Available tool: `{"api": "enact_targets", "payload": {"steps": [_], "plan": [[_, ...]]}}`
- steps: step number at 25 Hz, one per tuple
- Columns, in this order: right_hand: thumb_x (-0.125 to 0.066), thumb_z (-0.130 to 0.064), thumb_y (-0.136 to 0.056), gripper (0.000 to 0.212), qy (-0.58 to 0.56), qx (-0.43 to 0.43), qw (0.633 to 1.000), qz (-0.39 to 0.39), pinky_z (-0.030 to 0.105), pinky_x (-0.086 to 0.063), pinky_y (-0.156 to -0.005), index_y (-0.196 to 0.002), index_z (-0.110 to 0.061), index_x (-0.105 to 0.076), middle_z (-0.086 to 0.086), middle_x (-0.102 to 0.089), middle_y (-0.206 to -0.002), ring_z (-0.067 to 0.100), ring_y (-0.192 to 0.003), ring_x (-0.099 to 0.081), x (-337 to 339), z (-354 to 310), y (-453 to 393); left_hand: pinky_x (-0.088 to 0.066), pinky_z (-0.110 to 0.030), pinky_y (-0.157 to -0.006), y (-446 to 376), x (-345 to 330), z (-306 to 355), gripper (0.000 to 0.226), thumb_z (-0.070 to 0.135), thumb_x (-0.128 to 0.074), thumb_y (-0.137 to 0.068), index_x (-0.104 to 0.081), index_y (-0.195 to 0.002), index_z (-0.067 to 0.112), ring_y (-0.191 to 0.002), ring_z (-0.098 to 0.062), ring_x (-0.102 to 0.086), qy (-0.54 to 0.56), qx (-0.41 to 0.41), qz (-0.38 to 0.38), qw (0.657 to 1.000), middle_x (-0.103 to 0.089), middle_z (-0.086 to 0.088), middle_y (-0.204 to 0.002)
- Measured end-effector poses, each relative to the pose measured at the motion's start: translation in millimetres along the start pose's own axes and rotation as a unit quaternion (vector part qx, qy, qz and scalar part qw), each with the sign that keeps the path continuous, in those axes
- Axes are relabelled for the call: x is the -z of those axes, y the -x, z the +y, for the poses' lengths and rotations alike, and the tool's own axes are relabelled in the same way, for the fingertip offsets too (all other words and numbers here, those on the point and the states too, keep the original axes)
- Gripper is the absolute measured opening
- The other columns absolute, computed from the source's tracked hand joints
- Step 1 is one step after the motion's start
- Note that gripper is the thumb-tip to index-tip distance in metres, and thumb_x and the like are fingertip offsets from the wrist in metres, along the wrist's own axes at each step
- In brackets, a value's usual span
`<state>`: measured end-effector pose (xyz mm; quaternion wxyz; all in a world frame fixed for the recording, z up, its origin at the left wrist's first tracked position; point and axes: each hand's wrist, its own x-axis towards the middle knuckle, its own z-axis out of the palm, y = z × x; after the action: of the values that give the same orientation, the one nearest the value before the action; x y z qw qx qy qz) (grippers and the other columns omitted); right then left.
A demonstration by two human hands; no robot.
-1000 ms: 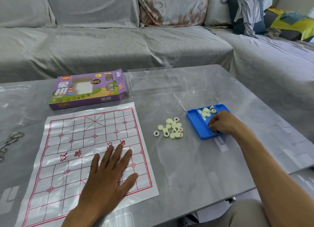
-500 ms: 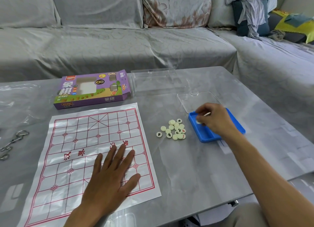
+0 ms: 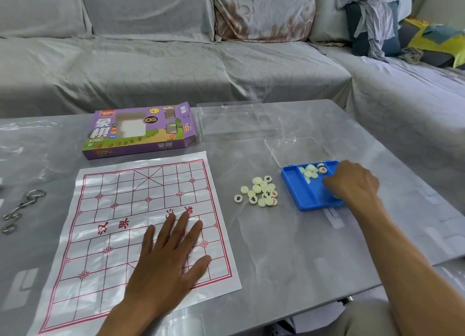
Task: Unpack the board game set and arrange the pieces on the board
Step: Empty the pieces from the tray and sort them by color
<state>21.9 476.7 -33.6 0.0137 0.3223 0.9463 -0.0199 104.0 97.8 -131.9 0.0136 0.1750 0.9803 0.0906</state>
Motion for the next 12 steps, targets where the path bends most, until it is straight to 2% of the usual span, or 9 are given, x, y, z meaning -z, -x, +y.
{"api": "enact_targets", "payload": {"steps": [2,4,6,9,12], "plan": [[-0.058,-0.019,-0.081,0.011,-0.003,0.014,0.999,-0.038,0.034,-0.043,-0.072,-0.083,-0.013,-0.049,0.003,-0.055,-0.084,0.025,-0.084,-0.057,-14,8,-5,0.006,-0.051,-0.119,1,2,2,0.081,0.082,0.012,-0.077,0.001,-0.150,0.046,-0.145,-0.013,0.022,0.006,0.002,0.003,1.000,0.017,0.013,-0.158],[-0.060,-0.018,-0.080,0.005,-0.055,0.048,0.997,-0.040,0.033,-0.046,-0.065,-0.082,-0.013,-0.059,0.005,-0.061,-0.086,0.022,-0.077,-0.057,-27,11,-11,0.006,-0.050,-0.119,1,1,2,0.081,0.082,0.011,-0.078,0.001,-0.150,0.046,-0.145,-0.012,0.021,0.006,0.001,0.002,1.000,0.016,0.013,-0.158],[-0.063,-0.017,-0.081,0.004,-0.080,0.068,0.994,-0.035,0.034,-0.050,-0.066,-0.085,-0.016,-0.065,0.002,-0.062,-0.087,0.020,-0.079,-0.057,-33,11,-15,0.002,-0.051,-0.119,1,-1,-1,0.077,0.080,0.002,-0.083,-0.007,-0.151,0.045,-0.147,-0.013,0.014,0.004,0.001,0.004,1.000,0.008,0.012,-0.160],[-0.062,-0.013,-0.081,0.011,-0.067,0.083,0.993,-0.055,0.033,-0.047,-0.068,-0.092,-0.018,-0.063,0.002,-0.061,-0.094,0.021,-0.084,-0.056,-39,8,-15,-0.002,-0.052,-0.119,1,-1,-1,0.074,0.079,-0.005,-0.086,-0.014,-0.151,0.043,-0.148,-0.015,0.007,0.001,0.002,-0.007,1.000,0.000,0.011,-0.161],[-0.061,-0.011,-0.082,0.007,-0.071,0.095,0.992,-0.053,0.031,-0.044,-0.063,-0.088,-0.014,-0.061,0.004,-0.061,-0.089,0.020,-0.080,-0.055,-40,2,-12,-0.007,-0.055,-0.119,0,-1,0,0.075,0.079,-0.006,-0.087,-0.017,-0.151,0.042,-0.148,-0.016,0.004,0.000,-0.001,-0.001,1.000,-0.002,0.010,-0.161]]}}
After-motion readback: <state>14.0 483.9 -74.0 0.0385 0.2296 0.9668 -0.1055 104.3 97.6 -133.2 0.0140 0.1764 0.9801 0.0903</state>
